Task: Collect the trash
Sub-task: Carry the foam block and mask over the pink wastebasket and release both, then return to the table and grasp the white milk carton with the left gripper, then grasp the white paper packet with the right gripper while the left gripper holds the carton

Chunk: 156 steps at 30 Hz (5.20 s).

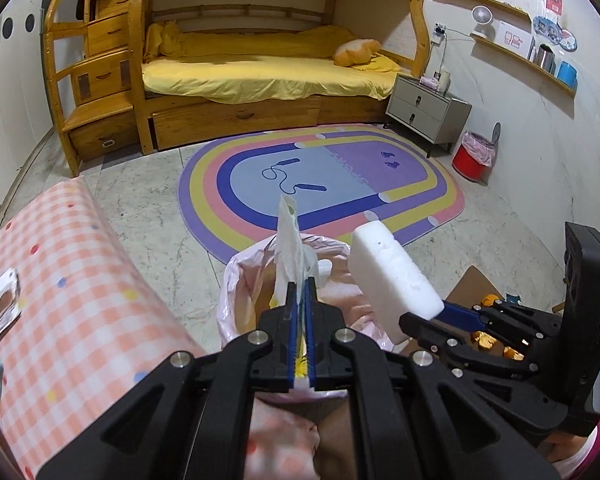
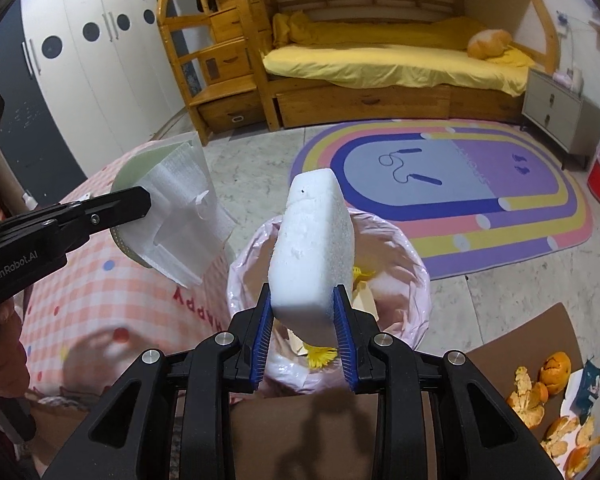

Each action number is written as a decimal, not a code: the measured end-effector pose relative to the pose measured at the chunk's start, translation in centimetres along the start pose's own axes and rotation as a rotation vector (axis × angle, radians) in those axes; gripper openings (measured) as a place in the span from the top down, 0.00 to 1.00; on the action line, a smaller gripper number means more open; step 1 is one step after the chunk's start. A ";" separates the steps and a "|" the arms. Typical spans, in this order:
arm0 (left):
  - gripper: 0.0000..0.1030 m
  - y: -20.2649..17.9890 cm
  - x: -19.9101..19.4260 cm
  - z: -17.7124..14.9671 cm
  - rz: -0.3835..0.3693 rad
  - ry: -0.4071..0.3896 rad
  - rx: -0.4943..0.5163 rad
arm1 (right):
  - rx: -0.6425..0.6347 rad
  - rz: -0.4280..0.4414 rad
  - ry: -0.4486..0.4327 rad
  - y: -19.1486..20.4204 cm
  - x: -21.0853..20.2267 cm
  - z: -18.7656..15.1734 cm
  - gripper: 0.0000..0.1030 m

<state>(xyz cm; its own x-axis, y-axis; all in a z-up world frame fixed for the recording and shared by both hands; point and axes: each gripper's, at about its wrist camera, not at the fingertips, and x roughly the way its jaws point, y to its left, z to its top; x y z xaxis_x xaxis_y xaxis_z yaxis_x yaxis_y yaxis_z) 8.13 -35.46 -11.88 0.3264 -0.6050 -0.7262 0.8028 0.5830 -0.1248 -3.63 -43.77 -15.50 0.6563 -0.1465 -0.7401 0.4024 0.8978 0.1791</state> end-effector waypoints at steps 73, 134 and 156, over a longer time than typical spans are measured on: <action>0.35 18.8 -18.3 -15.7 0.555 0.043 -0.406 | -0.396 0.204 -0.020 23.0 -5.0 -0.9 0.34; 0.34 20.7 -22.5 -16.4 0.524 -0.095 -0.390 | -0.299 0.179 0.220 25.5 5.9 2.3 0.64; 0.34 17.7 -23.2 -18.4 0.557 -0.075 -0.385 | -0.411 0.293 0.184 24.7 0.5 -1.0 0.43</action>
<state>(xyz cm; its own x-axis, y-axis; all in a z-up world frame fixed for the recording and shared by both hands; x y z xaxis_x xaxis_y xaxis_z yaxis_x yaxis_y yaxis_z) 5.65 -1.14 -9.68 0.6847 -0.1866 -0.7046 0.2744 0.9615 0.0120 5.96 -21.28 -12.06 0.5660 0.1766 -0.8053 -0.0885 0.9842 0.1537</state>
